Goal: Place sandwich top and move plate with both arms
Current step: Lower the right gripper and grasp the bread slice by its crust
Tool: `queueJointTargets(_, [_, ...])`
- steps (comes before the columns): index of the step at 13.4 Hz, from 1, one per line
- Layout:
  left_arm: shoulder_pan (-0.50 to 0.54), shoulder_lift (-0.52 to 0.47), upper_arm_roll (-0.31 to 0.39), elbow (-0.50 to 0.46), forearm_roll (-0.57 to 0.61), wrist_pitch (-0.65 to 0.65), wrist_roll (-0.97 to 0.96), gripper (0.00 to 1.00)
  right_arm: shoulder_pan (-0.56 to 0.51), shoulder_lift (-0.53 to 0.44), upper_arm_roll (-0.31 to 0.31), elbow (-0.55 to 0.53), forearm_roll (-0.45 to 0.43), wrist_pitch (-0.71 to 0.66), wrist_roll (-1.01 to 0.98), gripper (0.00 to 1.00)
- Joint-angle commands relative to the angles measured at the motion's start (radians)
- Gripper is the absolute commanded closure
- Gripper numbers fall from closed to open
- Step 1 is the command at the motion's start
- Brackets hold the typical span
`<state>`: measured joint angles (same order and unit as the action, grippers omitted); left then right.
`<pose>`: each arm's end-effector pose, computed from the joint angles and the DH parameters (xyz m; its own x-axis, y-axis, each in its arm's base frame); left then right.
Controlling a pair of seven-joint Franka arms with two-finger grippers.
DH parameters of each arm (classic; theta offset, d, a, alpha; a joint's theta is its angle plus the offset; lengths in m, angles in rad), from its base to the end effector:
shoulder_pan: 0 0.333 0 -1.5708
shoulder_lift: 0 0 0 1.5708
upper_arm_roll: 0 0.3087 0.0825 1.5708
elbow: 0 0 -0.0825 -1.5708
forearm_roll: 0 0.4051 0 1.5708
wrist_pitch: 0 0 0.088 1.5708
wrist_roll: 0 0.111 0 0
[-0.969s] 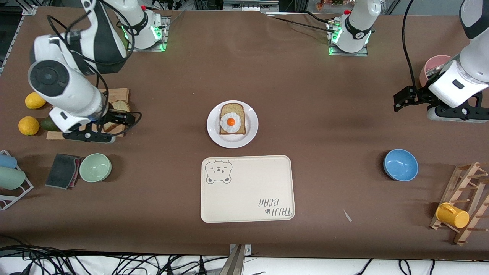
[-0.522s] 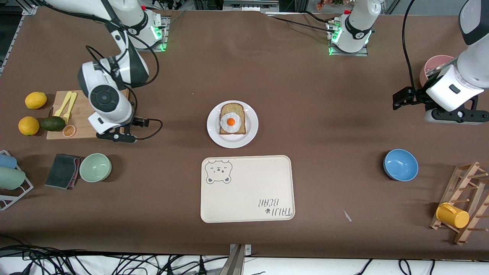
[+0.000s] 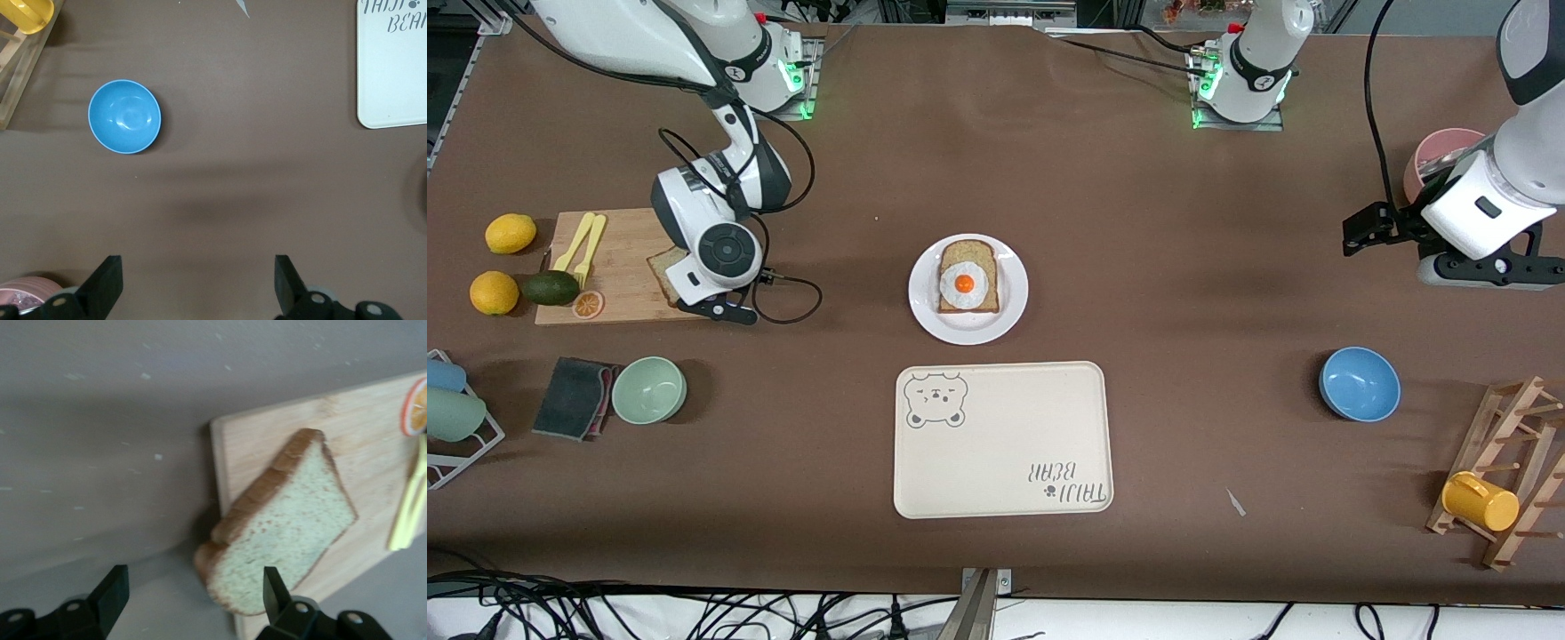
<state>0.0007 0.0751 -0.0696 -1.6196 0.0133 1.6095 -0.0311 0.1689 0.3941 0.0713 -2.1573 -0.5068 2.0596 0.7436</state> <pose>0.5946 -0.0384 0.5485 0.9957 -0.0383 -0.0846 -0.0393 -0.9992 -0.0106 0.5110 0.0988 0.1600 0.9590 -0.2013 -0.1996 -0.0709 -0.8522 0.5184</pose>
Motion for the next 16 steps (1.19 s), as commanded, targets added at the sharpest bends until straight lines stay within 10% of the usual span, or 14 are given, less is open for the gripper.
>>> queueJointTargets(1, [0.002,0.002,-0.004,0.013,-0.009,-0.008,-0.003,0.00,0.014,0.011,-0.005,-0.004,-0.044,-0.045,0.037,0.19])
queueJointTargets(8, [0.004,0.002,-0.004,0.014,-0.013,-0.010,-0.006,0.00,0.003,0.037,-0.007,-0.004,-0.049,-0.045,0.039,0.27])
queueJointTargets(14, [0.002,0.002,-0.004,0.015,-0.015,-0.008,-0.006,0.00,0.004,0.042,-0.005,-0.004,-0.049,-0.067,0.037,0.98])
queueJointTargets(16, [0.004,0.002,-0.004,0.014,-0.016,-0.008,-0.006,0.00,0.004,0.043,-0.005,0.001,-0.049,-0.068,0.037,1.00])
